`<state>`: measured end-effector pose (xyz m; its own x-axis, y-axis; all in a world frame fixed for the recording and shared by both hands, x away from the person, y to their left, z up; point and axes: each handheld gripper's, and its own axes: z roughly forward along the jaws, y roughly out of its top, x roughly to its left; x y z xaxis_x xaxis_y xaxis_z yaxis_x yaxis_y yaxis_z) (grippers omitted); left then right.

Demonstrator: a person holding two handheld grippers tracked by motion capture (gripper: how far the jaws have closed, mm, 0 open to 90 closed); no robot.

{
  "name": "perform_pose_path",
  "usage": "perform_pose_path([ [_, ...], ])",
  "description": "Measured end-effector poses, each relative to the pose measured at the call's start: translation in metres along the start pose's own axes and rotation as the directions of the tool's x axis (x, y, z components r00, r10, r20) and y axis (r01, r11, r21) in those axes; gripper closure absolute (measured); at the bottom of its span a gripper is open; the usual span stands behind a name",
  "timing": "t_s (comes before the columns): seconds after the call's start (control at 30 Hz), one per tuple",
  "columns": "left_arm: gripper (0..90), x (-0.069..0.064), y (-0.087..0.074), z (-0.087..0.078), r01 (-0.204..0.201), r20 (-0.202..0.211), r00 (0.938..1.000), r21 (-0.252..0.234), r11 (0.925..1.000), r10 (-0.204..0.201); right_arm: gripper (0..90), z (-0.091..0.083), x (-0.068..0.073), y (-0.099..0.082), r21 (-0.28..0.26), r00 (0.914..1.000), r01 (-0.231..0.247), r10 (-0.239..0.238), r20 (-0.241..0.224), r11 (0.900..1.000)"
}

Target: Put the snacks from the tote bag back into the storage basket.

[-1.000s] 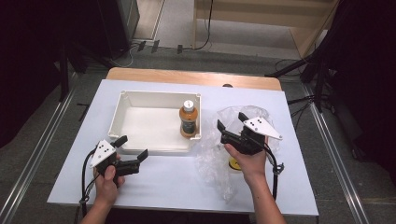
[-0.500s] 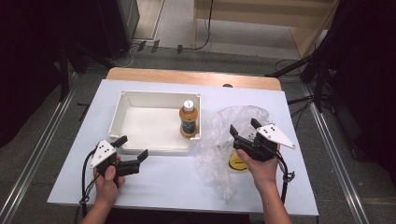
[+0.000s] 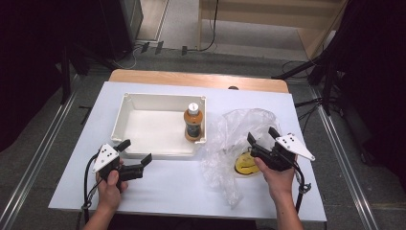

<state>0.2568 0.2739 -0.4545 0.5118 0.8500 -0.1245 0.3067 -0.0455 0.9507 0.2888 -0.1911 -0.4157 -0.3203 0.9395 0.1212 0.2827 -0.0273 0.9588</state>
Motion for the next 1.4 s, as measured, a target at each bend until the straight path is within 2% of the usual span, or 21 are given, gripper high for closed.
perform_pose_path([
  [0.17, 3.1, 0.000, 0.000, 0.000, -0.002, 0.001, 1.0000, 0.001, 1.0000, 0.002, 22.3, -0.005, -0.009, -0.005, 0.008, 0.9992, 0.017, -0.017, 0.035, 0.9998],
  [0.4, 3.1, 0.000, 0.000, 0.000, -0.003, 0.002, 1.0000, 0.004, 1.0000, 0.003, 22.4, -0.013, -0.022, -0.012, 0.011, 0.9982, 0.005, -0.006, 0.059, 0.9999],
  [1.0, 3.1, 0.000, 0.000, 0.000, -0.002, 0.005, 1.0000, 0.002, 1.0000, 0.002, 21.8, -0.041, -0.050, -0.026, 0.009, 0.9984, -0.005, 0.005, 0.057, 0.9999],
  [1.4, 3.1, -0.001, 0.000, 0.000, -0.005, 0.002, 1.0000, 0.001, 1.0000, 0.005, 21.8, -0.064, -0.079, -0.042, 0.040, 0.9923, -0.039, 0.034, 0.119, 0.9984],
])
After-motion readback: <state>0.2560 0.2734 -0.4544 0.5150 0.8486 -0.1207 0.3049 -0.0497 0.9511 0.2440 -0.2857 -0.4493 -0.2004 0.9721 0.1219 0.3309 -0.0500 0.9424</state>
